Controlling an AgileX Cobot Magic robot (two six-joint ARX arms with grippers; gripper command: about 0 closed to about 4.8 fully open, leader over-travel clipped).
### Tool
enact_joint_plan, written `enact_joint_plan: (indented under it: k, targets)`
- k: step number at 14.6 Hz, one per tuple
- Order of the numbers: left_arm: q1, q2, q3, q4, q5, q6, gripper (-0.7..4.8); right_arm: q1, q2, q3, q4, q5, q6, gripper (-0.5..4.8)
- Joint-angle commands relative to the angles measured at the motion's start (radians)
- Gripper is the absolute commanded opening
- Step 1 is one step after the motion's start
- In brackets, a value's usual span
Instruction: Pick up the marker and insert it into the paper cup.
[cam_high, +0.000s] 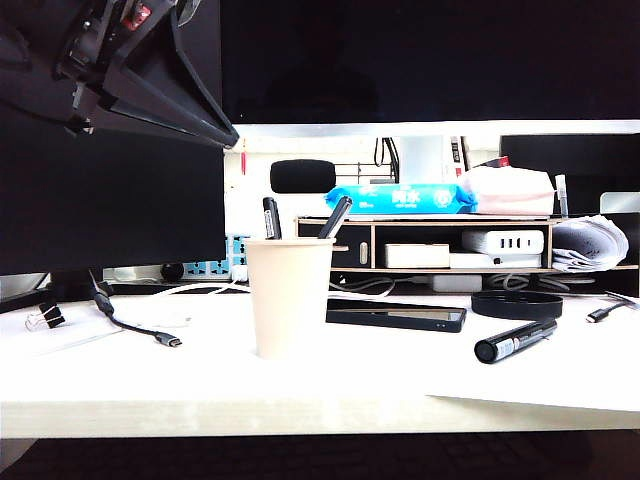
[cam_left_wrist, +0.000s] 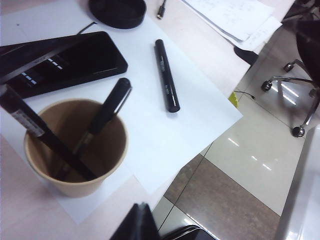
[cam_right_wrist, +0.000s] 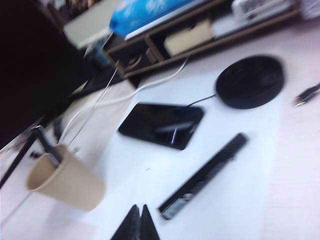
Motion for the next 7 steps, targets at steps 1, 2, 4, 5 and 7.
enact_joint_plan:
  k: [1, 2, 4, 5, 7]
  targets:
    - [0.000, -0.002, 0.006, 0.012, 0.002, 0.005, -0.05, 0.009, 0.301, 0.177, 0.006, -0.084, -0.017, -0.04]
    - [0.000, -0.002, 0.006, 0.011, 0.001, 0.005, -0.05, 0.011, 0.422, 0.266, -0.038, -0.086, -0.018, -0.04]
    - [0.000, -0.002, 0.006, 0.013, 0.008, 0.004, -0.05, 0.018, 0.627, 0.438, -0.135, -0.112, -0.024, -0.04]
    - [0.000, -0.002, 0.006, 0.013, 0.008, 0.004, -0.05, 0.019, 0.732, 0.537, -0.210, -0.126, -0.037, -0.04]
    - [0.000, -0.002, 0.006, 0.014, 0.008, 0.005, -0.05, 0.029, 0.873, 0.685, -0.354, -0.123, -0.037, -0.04]
